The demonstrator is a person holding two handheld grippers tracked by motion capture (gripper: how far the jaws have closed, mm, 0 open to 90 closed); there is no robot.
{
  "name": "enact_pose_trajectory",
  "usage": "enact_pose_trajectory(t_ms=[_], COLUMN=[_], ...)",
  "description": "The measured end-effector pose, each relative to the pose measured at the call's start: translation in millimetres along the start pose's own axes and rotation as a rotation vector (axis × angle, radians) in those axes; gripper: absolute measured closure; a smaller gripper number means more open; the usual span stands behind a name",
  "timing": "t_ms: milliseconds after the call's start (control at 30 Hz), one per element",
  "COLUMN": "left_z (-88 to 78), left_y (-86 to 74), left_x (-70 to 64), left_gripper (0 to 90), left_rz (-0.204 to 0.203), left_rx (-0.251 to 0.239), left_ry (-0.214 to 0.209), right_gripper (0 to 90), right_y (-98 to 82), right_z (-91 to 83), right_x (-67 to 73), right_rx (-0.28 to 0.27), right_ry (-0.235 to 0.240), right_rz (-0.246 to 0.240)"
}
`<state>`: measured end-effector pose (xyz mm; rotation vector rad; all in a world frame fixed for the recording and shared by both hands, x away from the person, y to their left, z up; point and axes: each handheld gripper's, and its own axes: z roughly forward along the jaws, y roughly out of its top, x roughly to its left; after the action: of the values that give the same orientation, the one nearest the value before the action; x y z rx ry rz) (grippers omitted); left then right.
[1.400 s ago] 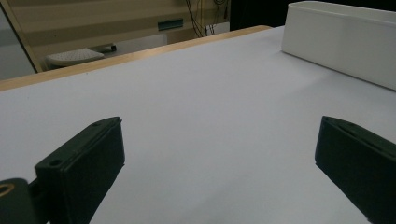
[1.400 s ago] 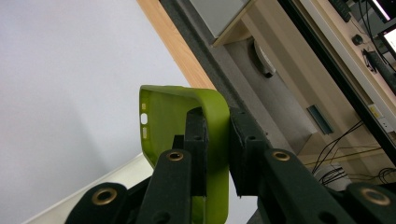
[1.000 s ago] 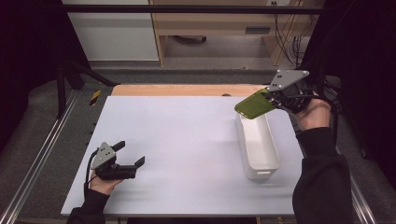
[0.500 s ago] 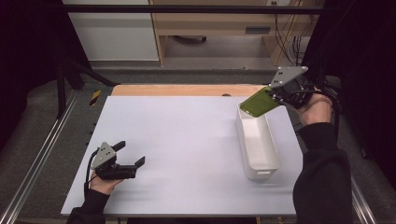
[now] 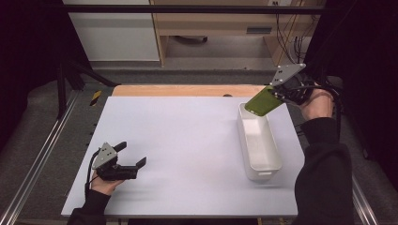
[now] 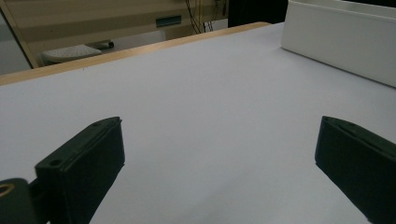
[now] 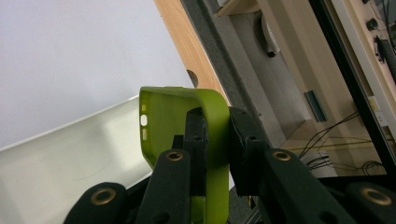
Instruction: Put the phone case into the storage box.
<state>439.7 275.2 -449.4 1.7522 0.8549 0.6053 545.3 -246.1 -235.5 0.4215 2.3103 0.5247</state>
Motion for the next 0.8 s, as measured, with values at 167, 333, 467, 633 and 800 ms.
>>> enact_pose_trajectory(t_ms=[167,333,467,633,800], left_z=[0.4,1.2,2.1,3.2,4.6], left_y=[-0.1,-0.5,-1.1,-1.5,-2.3], left_x=[0.1,-0.1,-0.3,0.0,-0.4], left_gripper=[1.0,1.0,1.0,1.0,1.0], left_rz=[0.001,0.003,0.002,0.000,0.002], left_rx=[0.002,0.008,0.012,0.020,0.028], left_ry=[-0.001,-0.002,-0.002,-0.004,-0.007], right_gripper=[78.5,78.5,78.5,78.5,78.5], right_y=[0.9,1.0,1.6,1.7,2.5], right_z=[9.4,20.7,30.4,39.4,50.1], right_x=[-4.2,-7.3,-8.8,-12.3,-15.3], right_rx=[0.010,0.023,0.031,0.030,0.041], right_ry=[0.024,0.043,0.065,0.086,0.105], right_rz=[-0.040,-0.073,-0.109,-0.138,-0.174])
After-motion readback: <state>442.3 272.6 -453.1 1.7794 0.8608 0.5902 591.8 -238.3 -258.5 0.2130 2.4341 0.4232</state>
